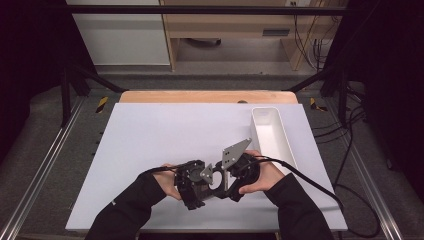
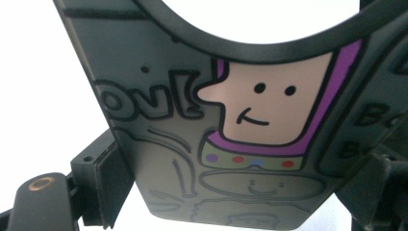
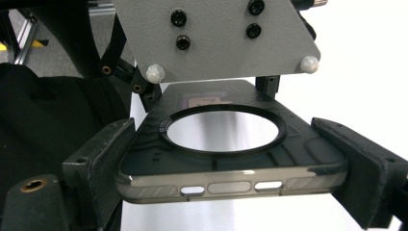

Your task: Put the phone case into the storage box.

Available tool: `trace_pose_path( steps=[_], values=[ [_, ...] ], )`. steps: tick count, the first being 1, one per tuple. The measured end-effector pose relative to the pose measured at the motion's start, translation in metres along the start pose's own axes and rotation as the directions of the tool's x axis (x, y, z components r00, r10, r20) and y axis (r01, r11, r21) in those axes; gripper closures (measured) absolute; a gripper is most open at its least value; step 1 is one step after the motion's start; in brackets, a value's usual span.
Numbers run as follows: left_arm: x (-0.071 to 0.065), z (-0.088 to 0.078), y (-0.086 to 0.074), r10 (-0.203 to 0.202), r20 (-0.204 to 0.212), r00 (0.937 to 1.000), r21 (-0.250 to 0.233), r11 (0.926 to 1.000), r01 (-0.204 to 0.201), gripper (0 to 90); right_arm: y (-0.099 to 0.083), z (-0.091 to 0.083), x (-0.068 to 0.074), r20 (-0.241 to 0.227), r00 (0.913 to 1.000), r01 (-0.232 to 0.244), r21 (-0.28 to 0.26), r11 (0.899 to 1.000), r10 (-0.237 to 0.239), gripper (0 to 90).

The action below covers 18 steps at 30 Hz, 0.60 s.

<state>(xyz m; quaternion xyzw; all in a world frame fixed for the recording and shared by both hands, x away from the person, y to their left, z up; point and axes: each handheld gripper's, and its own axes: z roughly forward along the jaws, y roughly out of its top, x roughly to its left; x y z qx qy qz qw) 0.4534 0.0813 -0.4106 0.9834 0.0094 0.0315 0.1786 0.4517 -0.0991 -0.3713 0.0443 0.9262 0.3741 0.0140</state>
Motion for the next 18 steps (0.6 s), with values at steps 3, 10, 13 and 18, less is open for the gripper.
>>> trace_pose_path(
  steps=[3,10,13,18],
  values=[
    [-0.001,-0.001,-0.001,-0.002,-0.001,1.0,-0.006,1.0,0.002,11.8,0.0,-0.001,0.0,0.002,1.0,0.004,-0.012,1.0,-0.004,11.5],
    [0.001,-0.003,-0.005,-0.023,-0.006,0.9997,-0.033,0.9992,0.023,11.8,0.0,-0.003,0.003,0.014,0.9999,0.001,-0.041,0.999,-0.001,4.7],
    [0.001,-0.004,-0.008,-0.034,-0.007,0.9994,-0.051,0.9981,0.034,11.8,0.001,-0.007,0.003,0.028,0.9996,-0.005,-0.074,0.997,0.007,3.2],
    [0.001,-0.009,-0.015,-0.05,-0.009,0.9987,-0.097,0.9941,0.049,11.7,0.002,-0.018,0.004,0.049,0.9986,-0.012,-0.129,0.992,0.019,0.9]
  ],
)
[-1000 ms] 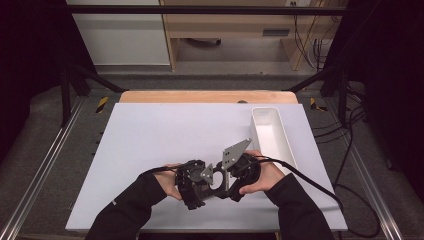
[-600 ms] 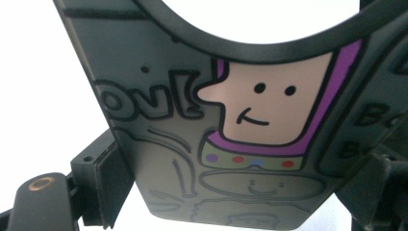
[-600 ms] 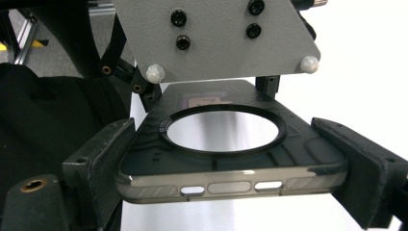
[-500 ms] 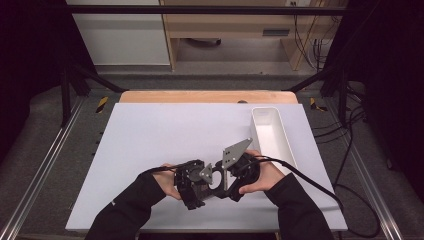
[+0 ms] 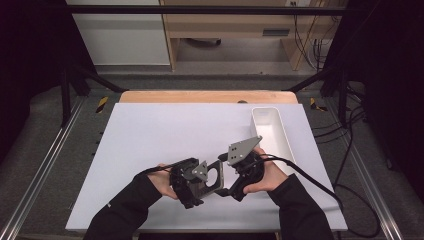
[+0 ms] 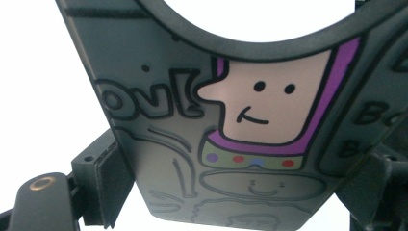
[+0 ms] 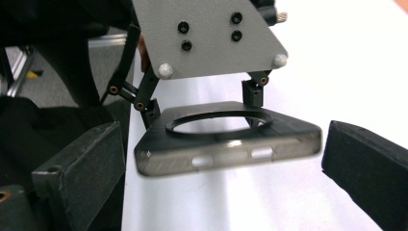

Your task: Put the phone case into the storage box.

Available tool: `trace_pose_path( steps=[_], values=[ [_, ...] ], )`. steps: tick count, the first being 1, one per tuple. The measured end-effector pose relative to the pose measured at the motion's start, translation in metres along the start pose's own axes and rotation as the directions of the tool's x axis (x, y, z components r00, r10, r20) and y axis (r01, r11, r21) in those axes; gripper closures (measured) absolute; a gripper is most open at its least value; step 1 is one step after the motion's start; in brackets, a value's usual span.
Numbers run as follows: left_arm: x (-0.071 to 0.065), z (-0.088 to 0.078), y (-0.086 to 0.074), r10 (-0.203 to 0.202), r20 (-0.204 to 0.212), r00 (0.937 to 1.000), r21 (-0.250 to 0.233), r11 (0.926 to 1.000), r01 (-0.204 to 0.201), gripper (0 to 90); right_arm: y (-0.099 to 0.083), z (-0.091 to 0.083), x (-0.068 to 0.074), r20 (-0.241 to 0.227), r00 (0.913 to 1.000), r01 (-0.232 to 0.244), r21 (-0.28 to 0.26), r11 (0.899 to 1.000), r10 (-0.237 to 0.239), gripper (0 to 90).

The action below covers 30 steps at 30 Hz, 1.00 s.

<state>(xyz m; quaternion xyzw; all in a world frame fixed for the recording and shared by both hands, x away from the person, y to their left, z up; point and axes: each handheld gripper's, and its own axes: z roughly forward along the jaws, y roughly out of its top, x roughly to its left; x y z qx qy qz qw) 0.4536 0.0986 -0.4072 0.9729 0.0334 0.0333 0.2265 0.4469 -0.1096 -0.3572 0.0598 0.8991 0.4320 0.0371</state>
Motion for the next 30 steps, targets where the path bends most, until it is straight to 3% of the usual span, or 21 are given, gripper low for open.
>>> trace_pose_path(
  steps=[6,13,19,30],
  values=[
    [-0.001,-0.007,-0.009,-0.019,-0.012,0.9998,-0.058,0.9982,0.018,11.7,-0.001,-0.008,0.002,0.035,0.9993,-0.011,-0.056,0.998,0.013,0.8],
    [-0.004,-0.013,-0.023,-0.045,0.005,0.999,-0.14,0.9891,0.046,11.6,-0.012,-0.012,0.003,0.027,0.9989,-0.036,-0.111,0.993,0.039,0.7],
    [-0.006,-0.013,-0.031,-0.061,0.014,0.998,-0.179,0.9819,0.063,11.6,-0.019,-0.014,0.004,0.028,0.9972,-0.065,-0.146,0.987,0.07,0.4],
    [-0.008,-0.012,-0.041,-0.088,0.031,0.9957,-0.281,0.9551,0.093,11.6,-0.03,-0.011,0.006,0.018,0.9948,-0.094,-0.208,0.974,0.1,0.4]
  ],
)
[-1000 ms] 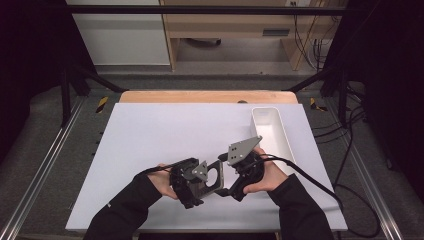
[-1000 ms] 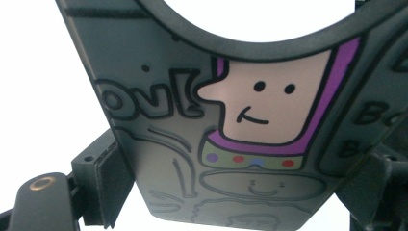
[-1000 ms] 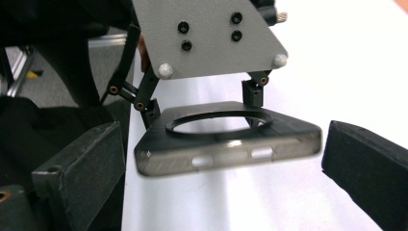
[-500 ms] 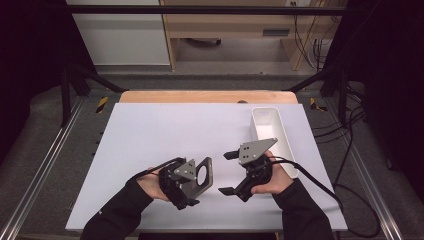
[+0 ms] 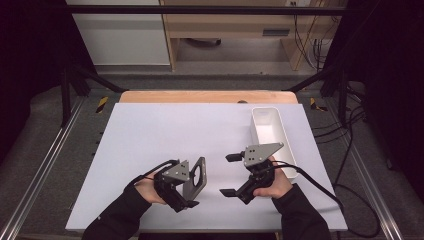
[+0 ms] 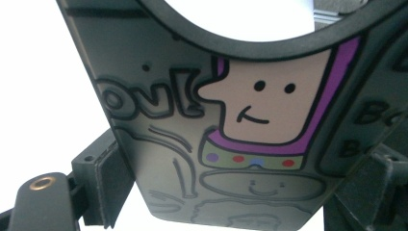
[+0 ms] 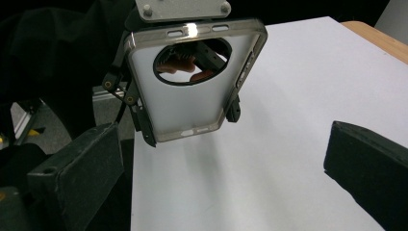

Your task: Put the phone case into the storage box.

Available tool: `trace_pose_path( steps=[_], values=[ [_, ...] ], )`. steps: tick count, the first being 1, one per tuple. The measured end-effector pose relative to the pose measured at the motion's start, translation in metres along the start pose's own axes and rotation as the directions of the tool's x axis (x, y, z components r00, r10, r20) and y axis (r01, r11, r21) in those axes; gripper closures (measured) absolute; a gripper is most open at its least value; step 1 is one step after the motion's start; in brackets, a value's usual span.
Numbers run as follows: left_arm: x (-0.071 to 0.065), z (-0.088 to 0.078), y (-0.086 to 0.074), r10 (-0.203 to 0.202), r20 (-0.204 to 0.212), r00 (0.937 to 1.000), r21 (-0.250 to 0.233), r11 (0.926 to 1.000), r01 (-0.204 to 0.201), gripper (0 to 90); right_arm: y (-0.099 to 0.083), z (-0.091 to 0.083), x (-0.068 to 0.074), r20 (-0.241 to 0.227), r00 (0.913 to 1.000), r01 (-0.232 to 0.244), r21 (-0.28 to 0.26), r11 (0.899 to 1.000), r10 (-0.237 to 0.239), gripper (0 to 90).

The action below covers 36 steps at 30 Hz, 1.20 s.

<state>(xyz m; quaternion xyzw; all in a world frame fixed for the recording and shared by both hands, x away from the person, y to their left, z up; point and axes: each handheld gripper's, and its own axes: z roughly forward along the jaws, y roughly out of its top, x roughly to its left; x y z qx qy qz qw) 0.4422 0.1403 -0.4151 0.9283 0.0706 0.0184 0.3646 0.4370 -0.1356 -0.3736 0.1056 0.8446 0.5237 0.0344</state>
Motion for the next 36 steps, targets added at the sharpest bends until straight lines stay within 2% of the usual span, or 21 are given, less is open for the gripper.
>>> trace_pose_path(
  steps=[6,16,23,30,36],
  values=[
    [0.0,0.0,-0.002,-0.019,0.018,0.9997,-0.056,0.9982,0.02,11.6,-0.002,0.001,0.002,-0.009,0.9999,-0.009,-0.024,1.0,0.009,0.4],
    [0.001,0.0,0.0,-0.023,0.041,0.9989,-0.112,0.9933,0.027,11.6,-0.004,0.006,0.004,-0.023,0.9995,-0.023,-0.029,0.999,0.023,0.4],
    [0.0,0.003,0.004,-0.01,0.051,0.9986,-0.112,0.9936,0.016,11.6,-0.003,0.006,0.005,-0.028,0.9992,-0.03,-0.037,0.999,0.029,0.4],
    [0.002,0.01,0.012,0.004,0.055,0.9985,-0.079,0.9969,0.0,11.6,-0.003,0.008,0.004,-0.039,0.9983,-0.045,-0.048,0.998,0.043,0.8],
    [0.002,0.016,0.018,0.01,0.07,0.9975,-0.074,0.9972,-0.005,11.6,-0.002,0.007,0.006,-0.052,0.9978,-0.045,-0.056,0.997,0.042,0.9]
  ],
)
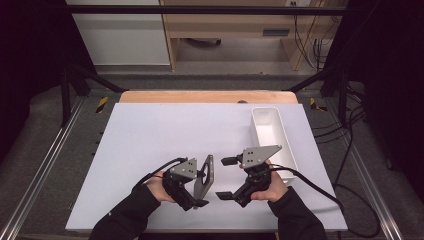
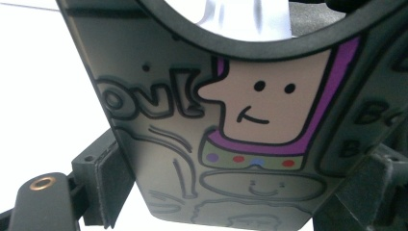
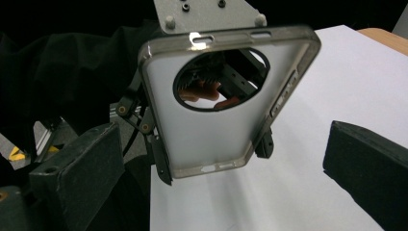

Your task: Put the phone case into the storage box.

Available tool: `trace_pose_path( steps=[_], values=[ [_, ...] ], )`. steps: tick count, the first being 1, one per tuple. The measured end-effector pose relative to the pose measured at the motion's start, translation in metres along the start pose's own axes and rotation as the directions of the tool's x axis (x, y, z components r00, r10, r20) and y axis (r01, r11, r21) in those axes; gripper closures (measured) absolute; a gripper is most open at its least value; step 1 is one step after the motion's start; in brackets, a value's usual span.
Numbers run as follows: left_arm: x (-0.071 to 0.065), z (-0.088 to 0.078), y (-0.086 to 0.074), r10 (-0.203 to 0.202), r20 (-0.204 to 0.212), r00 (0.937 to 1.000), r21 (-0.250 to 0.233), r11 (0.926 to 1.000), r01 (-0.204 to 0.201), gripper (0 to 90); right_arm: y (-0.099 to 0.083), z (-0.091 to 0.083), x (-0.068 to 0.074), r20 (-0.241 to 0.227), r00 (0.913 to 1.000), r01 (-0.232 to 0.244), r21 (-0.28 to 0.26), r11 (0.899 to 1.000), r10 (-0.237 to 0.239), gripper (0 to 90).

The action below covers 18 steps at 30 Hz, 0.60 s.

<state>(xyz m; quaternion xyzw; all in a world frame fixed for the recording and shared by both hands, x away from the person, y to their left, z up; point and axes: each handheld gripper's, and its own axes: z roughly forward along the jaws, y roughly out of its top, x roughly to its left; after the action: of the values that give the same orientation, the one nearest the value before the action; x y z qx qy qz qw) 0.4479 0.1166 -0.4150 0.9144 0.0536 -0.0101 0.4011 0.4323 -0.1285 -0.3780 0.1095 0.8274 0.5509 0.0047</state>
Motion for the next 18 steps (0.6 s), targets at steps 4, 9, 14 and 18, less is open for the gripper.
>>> trace_pose_path(
  steps=[4,9,14,18],
  values=[
    [0.001,0.004,0.004,0.004,0.01,0.9999,0.003,1.0,-0.004,11.6,-0.001,0.002,0.0,-0.002,1.0,-0.001,0.005,1.0,0.001,1.1],
    [0.001,0.01,0.008,0.011,0.025,0.9996,0.012,0.9999,-0.011,11.6,-0.001,0.004,-0.001,-0.001,1.0,-0.004,0.008,1.0,0.004,1.1],
    [0.0,0.015,0.011,0.023,0.042,0.9988,0.012,0.9997,-0.023,11.6,-0.001,0.005,-0.001,-0.007,1.0,-0.003,0.001,1.0,0.003,1.2],
    [-0.001,0.018,0.013,0.028,0.058,0.9979,0.013,0.9995,-0.029,11.6,-0.001,0.005,-0.001,-0.008,1.0,-0.002,-0.003,1.0,0.002,1.3]
  ],
)
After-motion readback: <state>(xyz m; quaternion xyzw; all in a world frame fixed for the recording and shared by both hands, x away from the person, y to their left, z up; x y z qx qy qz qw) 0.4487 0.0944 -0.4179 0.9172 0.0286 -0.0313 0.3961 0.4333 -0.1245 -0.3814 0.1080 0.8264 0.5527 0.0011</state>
